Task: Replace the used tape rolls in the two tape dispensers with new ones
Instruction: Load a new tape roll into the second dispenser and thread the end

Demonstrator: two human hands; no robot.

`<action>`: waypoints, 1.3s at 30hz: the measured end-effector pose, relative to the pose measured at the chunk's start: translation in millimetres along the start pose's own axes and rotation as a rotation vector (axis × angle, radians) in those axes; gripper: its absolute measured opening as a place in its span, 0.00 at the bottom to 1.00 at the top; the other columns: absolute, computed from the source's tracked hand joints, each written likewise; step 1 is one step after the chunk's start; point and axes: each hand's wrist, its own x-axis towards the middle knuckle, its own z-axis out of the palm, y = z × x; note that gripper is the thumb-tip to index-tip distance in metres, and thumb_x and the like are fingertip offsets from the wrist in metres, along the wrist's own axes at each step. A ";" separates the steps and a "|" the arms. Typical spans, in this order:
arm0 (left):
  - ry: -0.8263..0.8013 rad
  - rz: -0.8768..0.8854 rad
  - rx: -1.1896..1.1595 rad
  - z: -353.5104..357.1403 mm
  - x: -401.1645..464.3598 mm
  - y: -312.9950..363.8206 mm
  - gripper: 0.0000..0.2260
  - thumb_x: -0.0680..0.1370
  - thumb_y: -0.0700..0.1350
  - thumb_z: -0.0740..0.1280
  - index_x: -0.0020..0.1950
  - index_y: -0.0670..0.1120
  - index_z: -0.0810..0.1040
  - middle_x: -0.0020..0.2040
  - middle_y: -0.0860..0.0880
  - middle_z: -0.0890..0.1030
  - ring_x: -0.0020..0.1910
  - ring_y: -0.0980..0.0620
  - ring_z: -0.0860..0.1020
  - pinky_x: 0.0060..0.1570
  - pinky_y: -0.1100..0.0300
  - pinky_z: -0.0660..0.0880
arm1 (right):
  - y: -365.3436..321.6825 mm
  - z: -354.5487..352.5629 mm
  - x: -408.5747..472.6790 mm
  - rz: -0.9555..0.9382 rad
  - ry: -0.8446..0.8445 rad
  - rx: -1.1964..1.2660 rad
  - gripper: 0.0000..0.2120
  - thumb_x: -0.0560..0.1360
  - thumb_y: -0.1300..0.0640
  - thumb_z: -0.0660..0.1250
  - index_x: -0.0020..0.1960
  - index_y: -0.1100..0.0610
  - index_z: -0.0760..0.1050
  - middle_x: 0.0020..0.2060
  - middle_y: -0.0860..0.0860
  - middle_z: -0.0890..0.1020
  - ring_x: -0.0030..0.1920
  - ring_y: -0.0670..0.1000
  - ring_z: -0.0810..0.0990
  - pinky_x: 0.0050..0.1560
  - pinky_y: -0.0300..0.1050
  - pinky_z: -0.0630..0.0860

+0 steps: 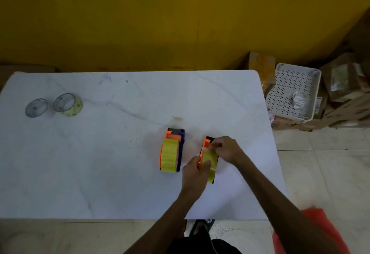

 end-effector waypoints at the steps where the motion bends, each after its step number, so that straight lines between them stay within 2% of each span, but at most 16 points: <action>1: 0.006 0.002 0.010 -0.2 0.0 0.0 0.11 0.77 0.48 0.65 0.35 0.52 0.70 0.28 0.54 0.69 0.25 0.63 0.70 0.25 0.70 0.66 | -0.6 -7.8 2.9 -0.009 -0.085 0.002 0.11 0.72 0.66 0.63 0.45 0.58 0.83 0.41 0.51 0.81 0.43 0.50 0.77 0.37 0.38 0.70; 4: 0.001 -0.002 0.035 -1.6 2.2 0.8 0.13 0.77 0.49 0.65 0.34 0.51 0.68 0.27 0.54 0.68 0.24 0.60 0.68 0.24 0.69 0.65 | -3.5 -22.7 8.0 -0.068 -0.237 0.004 0.10 0.74 0.65 0.64 0.49 0.55 0.82 0.42 0.48 0.79 0.45 0.48 0.76 0.39 0.34 0.69; 8: -0.002 -0.004 0.066 -2.5 4.8 0.7 0.16 0.77 0.52 0.65 0.32 0.51 0.66 0.27 0.54 0.67 0.24 0.59 0.65 0.22 0.70 0.62 | -4.0 -20.7 11.2 -0.160 -0.182 -0.074 0.07 0.75 0.57 0.68 0.49 0.57 0.83 0.41 0.48 0.78 0.43 0.47 0.75 0.37 0.30 0.67; 9: 0.002 -0.003 0.072 -2.7 5.0 0.1 0.17 0.77 0.52 0.65 0.31 0.51 0.65 0.27 0.54 0.67 0.24 0.59 0.65 0.22 0.70 0.62 | -3.6 -18.1 11.5 -0.167 -0.153 -0.097 0.07 0.75 0.57 0.68 0.48 0.58 0.83 0.41 0.49 0.78 0.43 0.49 0.76 0.38 0.32 0.69; 11: 0.007 -0.007 0.087 -2.8 5.7 -0.6 0.18 0.77 0.54 0.66 0.31 0.52 0.64 0.26 0.54 0.67 0.24 0.58 0.65 0.24 0.68 0.61 | -2.5 -13.0 11.6 -0.149 -0.090 -0.192 0.08 0.75 0.58 0.67 0.48 0.58 0.83 0.43 0.52 0.79 0.47 0.53 0.78 0.44 0.41 0.75; 13: 0.012 -0.030 0.092 -2.5 7.2 -0.3 0.18 0.76 0.56 0.66 0.31 0.52 0.65 0.26 0.54 0.68 0.24 0.58 0.66 0.26 0.63 0.63 | -2.9 -9.4 12.0 -0.125 -0.030 -0.321 0.10 0.74 0.57 0.66 0.48 0.57 0.84 0.47 0.56 0.79 0.50 0.57 0.77 0.48 0.48 0.76; 16: 0.031 -0.056 0.114 -2.2 9.9 1.8 0.19 0.75 0.58 0.66 0.30 0.52 0.65 0.25 0.54 0.68 0.24 0.58 0.66 0.26 0.63 0.63 | -5.8 -2.6 13.4 -0.069 0.030 -0.457 0.12 0.75 0.54 0.63 0.48 0.57 0.84 0.49 0.57 0.79 0.52 0.58 0.74 0.47 0.47 0.74; 20: 0.036 -0.061 0.115 -3.0 10.9 2.1 0.19 0.75 0.59 0.66 0.30 0.52 0.66 0.25 0.54 0.69 0.24 0.58 0.67 0.26 0.63 0.64 | -6.7 8.3 12.0 0.033 0.128 -0.354 0.15 0.75 0.51 0.65 0.44 0.63 0.83 0.44 0.57 0.74 0.49 0.60 0.75 0.40 0.45 0.71; 22: 0.034 -0.064 0.114 -3.7 11.4 1.4 0.19 0.75 0.59 0.66 0.29 0.51 0.66 0.25 0.54 0.69 0.24 0.58 0.67 0.27 0.63 0.64 | -4.3 10.8 12.2 0.032 0.134 -0.283 0.16 0.75 0.52 0.65 0.43 0.65 0.82 0.43 0.58 0.75 0.47 0.60 0.76 0.41 0.47 0.73; 25: 0.019 -0.054 0.125 -4.4 12.9 1.2 0.20 0.75 0.59 0.66 0.29 0.51 0.66 0.25 0.54 0.68 0.24 0.57 0.67 0.27 0.63 0.64 | -1.6 9.5 12.8 -0.012 0.150 -0.285 0.12 0.75 0.57 0.64 0.43 0.64 0.83 0.45 0.60 0.77 0.47 0.59 0.76 0.43 0.50 0.75; 30: -0.008 -0.016 0.173 -7.2 18.2 -0.2 0.21 0.75 0.60 0.65 0.28 0.51 0.63 0.24 0.54 0.66 0.23 0.57 0.65 0.26 0.63 0.64 | 0.6 13.4 13.6 -0.036 0.210 -0.257 0.10 0.74 0.62 0.62 0.40 0.65 0.80 0.43 0.59 0.75 0.44 0.58 0.75 0.41 0.52 0.76; 35: 0.021 0.003 0.230 -6.1 19.8 -1.7 0.23 0.76 0.60 0.64 0.28 0.51 0.62 0.24 0.53 0.65 0.23 0.57 0.64 0.26 0.62 0.62 | 5.1 16.1 17.2 -0.018 0.238 -0.170 0.09 0.73 0.62 0.62 0.39 0.63 0.80 0.38 0.55 0.73 0.39 0.56 0.75 0.35 0.44 0.67; 39: 0.032 0.009 0.323 -4.3 22.1 1.2 0.23 0.76 0.63 0.62 0.28 0.51 0.63 0.25 0.53 0.67 0.24 0.56 0.66 0.26 0.62 0.63 | 7.0 19.4 17.3 -0.063 0.246 -0.217 0.12 0.75 0.59 0.61 0.39 0.63 0.79 0.40 0.57 0.75 0.41 0.55 0.74 0.38 0.47 0.73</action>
